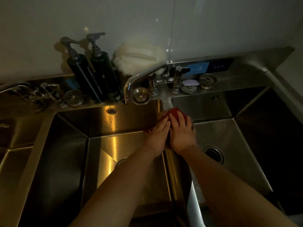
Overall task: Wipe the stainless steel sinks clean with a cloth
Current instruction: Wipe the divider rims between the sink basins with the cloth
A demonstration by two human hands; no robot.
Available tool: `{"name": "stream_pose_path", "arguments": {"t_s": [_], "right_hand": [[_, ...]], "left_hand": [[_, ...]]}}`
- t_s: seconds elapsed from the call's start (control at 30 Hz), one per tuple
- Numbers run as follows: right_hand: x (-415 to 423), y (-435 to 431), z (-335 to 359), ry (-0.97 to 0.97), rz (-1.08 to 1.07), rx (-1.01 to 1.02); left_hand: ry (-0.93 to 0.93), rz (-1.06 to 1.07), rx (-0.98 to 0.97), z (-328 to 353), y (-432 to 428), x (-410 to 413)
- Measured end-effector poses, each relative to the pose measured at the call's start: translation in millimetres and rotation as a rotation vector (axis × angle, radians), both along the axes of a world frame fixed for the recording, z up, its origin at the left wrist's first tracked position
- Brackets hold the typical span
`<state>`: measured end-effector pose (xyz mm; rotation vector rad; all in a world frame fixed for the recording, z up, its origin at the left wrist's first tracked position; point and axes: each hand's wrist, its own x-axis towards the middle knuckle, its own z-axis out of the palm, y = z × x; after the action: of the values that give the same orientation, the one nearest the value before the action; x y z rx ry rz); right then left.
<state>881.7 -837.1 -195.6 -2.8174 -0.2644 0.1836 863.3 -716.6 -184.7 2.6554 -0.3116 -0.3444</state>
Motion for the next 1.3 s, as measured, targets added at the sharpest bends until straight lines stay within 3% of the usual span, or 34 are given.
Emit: {"name": "stream_pose_path", "arguments": {"t_s": [0.7,0.87,1.1,1.3], "right_hand": [[64.8,17.9,-2.7,-0.009,-0.032,0.059],[50.2,16.4,2.4,-0.008,-0.052,0.119],[3.1,3.5,5.0,-0.015,-0.039,0.131],[-53.3,-15.6,2.0,-0.015,-0.042,0.169]], "left_hand": [[0.042,0.054,-0.061,-2.3,18.4,66.4],[0.006,0.071,-0.041,-2.9,17.2,54.4],[-0.024,0.128,-0.204,-3.6,8.7,6.8],[0.006,0.098,-0.146,-1.0,-5.9,-45.2]]}}
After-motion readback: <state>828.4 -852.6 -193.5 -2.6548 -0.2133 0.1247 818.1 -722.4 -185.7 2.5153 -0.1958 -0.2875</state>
